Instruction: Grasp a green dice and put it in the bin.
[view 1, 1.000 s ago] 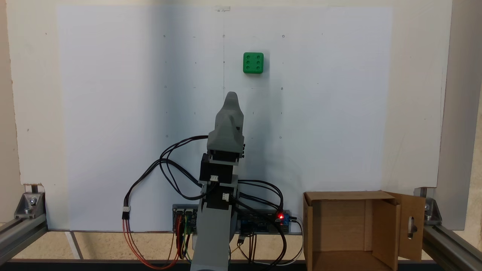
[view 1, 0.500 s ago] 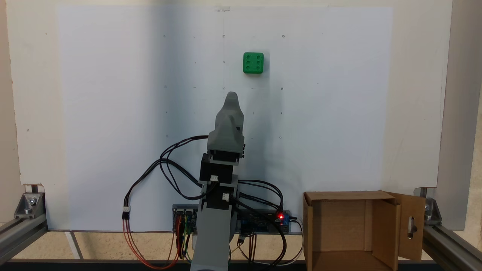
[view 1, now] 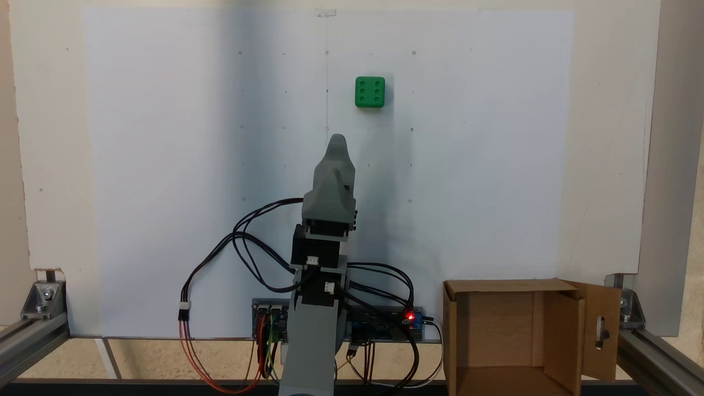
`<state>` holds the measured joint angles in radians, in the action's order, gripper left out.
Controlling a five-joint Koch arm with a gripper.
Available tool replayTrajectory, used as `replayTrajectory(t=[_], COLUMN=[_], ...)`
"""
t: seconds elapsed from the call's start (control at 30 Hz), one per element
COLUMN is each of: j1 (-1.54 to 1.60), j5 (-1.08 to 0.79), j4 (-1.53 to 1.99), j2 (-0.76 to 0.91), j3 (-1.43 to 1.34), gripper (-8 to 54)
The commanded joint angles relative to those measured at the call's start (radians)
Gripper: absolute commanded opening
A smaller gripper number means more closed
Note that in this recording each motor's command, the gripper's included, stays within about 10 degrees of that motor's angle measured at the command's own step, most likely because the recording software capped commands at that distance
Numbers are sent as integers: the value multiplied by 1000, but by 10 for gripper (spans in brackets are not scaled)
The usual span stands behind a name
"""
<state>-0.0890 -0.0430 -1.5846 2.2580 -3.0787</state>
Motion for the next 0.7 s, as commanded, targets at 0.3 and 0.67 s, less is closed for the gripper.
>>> replayTrajectory(t=[0.3,0.67], j1=[44,57], j5=[-23,-8], j4=[458,1201], j2=[110,109], j3=[225,577], gripper=[447,437])
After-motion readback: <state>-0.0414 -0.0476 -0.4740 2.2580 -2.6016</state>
